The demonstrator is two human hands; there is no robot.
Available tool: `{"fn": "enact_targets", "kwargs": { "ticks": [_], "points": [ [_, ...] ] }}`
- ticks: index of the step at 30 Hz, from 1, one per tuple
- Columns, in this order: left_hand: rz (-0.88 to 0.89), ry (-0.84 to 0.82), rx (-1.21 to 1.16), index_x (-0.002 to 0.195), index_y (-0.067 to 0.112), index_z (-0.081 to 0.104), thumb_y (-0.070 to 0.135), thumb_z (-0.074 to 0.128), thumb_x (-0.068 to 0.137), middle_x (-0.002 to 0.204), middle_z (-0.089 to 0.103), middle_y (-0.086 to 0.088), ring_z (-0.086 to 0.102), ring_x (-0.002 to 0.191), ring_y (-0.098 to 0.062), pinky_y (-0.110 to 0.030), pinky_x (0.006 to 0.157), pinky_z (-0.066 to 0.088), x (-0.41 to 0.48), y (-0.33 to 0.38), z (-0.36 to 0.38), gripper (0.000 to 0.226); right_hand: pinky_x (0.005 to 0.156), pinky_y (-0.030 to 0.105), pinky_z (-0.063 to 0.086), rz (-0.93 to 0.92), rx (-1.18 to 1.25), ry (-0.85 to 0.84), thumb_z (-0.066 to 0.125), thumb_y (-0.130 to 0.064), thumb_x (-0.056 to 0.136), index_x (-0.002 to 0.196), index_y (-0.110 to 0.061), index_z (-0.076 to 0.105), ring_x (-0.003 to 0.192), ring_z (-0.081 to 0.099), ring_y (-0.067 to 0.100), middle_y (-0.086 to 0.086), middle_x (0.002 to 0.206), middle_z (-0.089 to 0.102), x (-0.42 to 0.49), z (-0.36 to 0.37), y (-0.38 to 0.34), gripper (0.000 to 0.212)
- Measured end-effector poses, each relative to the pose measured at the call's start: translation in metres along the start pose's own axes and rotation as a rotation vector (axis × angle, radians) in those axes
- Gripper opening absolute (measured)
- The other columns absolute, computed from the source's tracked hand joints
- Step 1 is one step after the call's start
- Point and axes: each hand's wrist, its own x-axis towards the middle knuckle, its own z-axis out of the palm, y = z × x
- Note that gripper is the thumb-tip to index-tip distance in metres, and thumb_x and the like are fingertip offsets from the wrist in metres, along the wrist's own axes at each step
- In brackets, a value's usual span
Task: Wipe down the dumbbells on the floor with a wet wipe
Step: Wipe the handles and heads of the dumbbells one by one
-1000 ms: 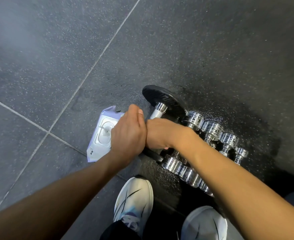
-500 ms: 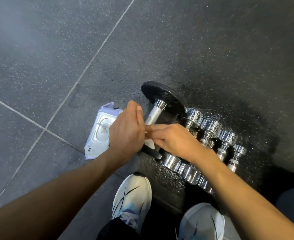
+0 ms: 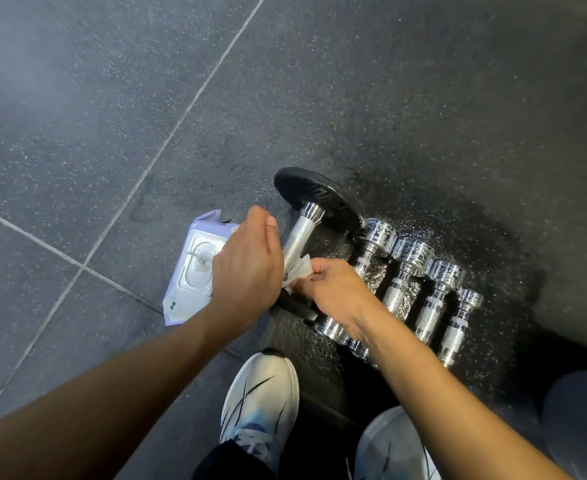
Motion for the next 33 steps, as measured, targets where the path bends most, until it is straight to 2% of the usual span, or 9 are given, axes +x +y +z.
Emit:
{"fn": "enact_targets", "kwargs": {
  "ticks": [2, 6, 11, 16, 20, 22, 26, 29, 33],
  "points": [
    [0.004, 0.001, -0.007, 0.088, 0.023, 0.036, 0.041, 0.024, 0.107, 0.072, 0.053, 0.003, 0.054, 0.070, -0.025, -0.045, 0.067, 0.042, 0.000, 0.000, 0.000, 0.029, 0.060, 0.033, 0.043, -0.025, 0.021, 0.034, 0.077, -0.014, 0.089, 0.097, 0.006, 0.066, 0.061, 0.054, 0.022, 0.027, 0.090, 0.072, -0.004, -0.002, -0.003, 0.024],
    [0.006, 0.010, -0.014, 0.088, 0.022, 0.038, 0.039, 0.026, 0.107, 0.071, 0.053, 0.003, 0.054, 0.068, -0.024, -0.044, 0.065, 0.041, 0.001, -0.001, -0.001, 0.028, 0.058, 0.026, 0.040, -0.144, 0.028, 0.121, 0.080, -0.016, 0.086, 0.074, -0.018, 0.064, 0.060, 0.048, 0.009, 0.000, 0.070, 0.060, -0.010, 0.009, -0.002, 0.021],
    [0.012, 0.004, -0.005, 0.090, 0.021, 0.040, 0.040, 0.026, 0.107, 0.071, 0.055, 0.003, 0.056, 0.068, -0.021, -0.045, 0.067, 0.043, -0.001, -0.001, -0.001, 0.029, 0.062, 0.024, 0.040, -0.236, 0.163, 0.210, 0.070, -0.007, 0.087, 0.078, -0.010, 0.067, 0.066, 0.047, 0.009, 0.004, 0.074, 0.056, -0.003, 0.015, -0.005, 0.010],
    [0.010, 0.002, 0.025, 0.090, 0.023, 0.038, 0.040, 0.026, 0.107, 0.070, 0.052, 0.004, 0.053, 0.067, -0.023, -0.044, 0.066, 0.041, -0.003, 0.002, -0.001, 0.027, 0.072, 0.027, 0.050, -0.268, 0.189, 0.445, 0.078, -0.035, 0.083, 0.089, -0.024, 0.073, 0.072, 0.058, 0.010, 0.011, 0.090, 0.064, 0.023, 0.017, -0.016, 0.013],
    [-0.014, 0.010, 0.023, 0.089, 0.022, 0.038, 0.039, 0.025, 0.107, 0.069, 0.052, 0.004, 0.054, 0.069, -0.026, -0.044, 0.067, 0.041, -0.002, 0.002, -0.001, 0.028, 0.066, 0.019, 0.047, -0.221, 0.446, 0.581, 0.072, -0.020, 0.093, 0.088, -0.022, 0.066, 0.065, 0.054, 0.003, -0.009, 0.074, 0.061, 0.029, 0.022, -0.026, 0.008],
    [-0.019, 0.010, 0.016, 0.088, 0.022, 0.038, 0.038, 0.025, 0.107, 0.068, 0.053, 0.004, 0.054, 0.069, -0.026, -0.045, 0.068, 0.041, -0.002, 0.002, -0.001, 0.028, 0.063, 0.027, 0.044, -0.138, 0.468, 0.609, 0.064, -0.021, 0.097, 0.086, -0.020, 0.056, 0.063, 0.048, 0.007, -0.006, 0.073, 0.053, 0.028, 0.028, -0.021, 0.014],
    [0.000, 0.006, 0.042, 0.087, 0.023, 0.036, 0.038, 0.025, 0.106, 0.069, 0.052, 0.004, 0.054, 0.069, -0.026, -0.044, 0.065, 0.041, -0.004, 0.004, 0.000, 0.027, 0.061, 0.037, 0.042, 0.013, 0.514, 0.439, 0.047, -0.006, 0.095, 0.089, -0.008, 0.060, 0.066, 0.047, 0.026, 0.011, 0.075, 0.056, 0.027, 0.028, -0.013, 0.015],
    [0.011, 0.007, 0.054, 0.088, 0.022, 0.036, 0.038, 0.026, 0.106, 0.072, 0.052, 0.004, 0.054, 0.071, -0.028, -0.045, 0.067, 0.042, -0.005, 0.005, 0.001, 0.027, 0.061, 0.026, 0.056, 0.063, 0.693, 0.242, 0.041, 0.001, 0.100, 0.109, -0.013, 0.073, 0.062, 0.068, 0.011, 0.006, 0.085, 0.076, 0.025, 0.018, -0.024, 0.036],
    [0.015, 0.006, 0.056, 0.087, 0.022, 0.036, 0.038, 0.025, 0.107, 0.072, 0.052, 0.003, 0.055, 0.071, -0.029, -0.047, 0.068, 0.043, -0.004, 0.005, -0.001, 0.027, 0.091, 0.043, 0.058, -0.004, 0.393, 0.325, 0.044, -0.027, 0.099, 0.118, -0.027, 0.068, 0.096, 0.071, 0.016, 0.007, 0.111, 0.075, 0.025, 0.021, -0.011, 0.030]
  ]
}}
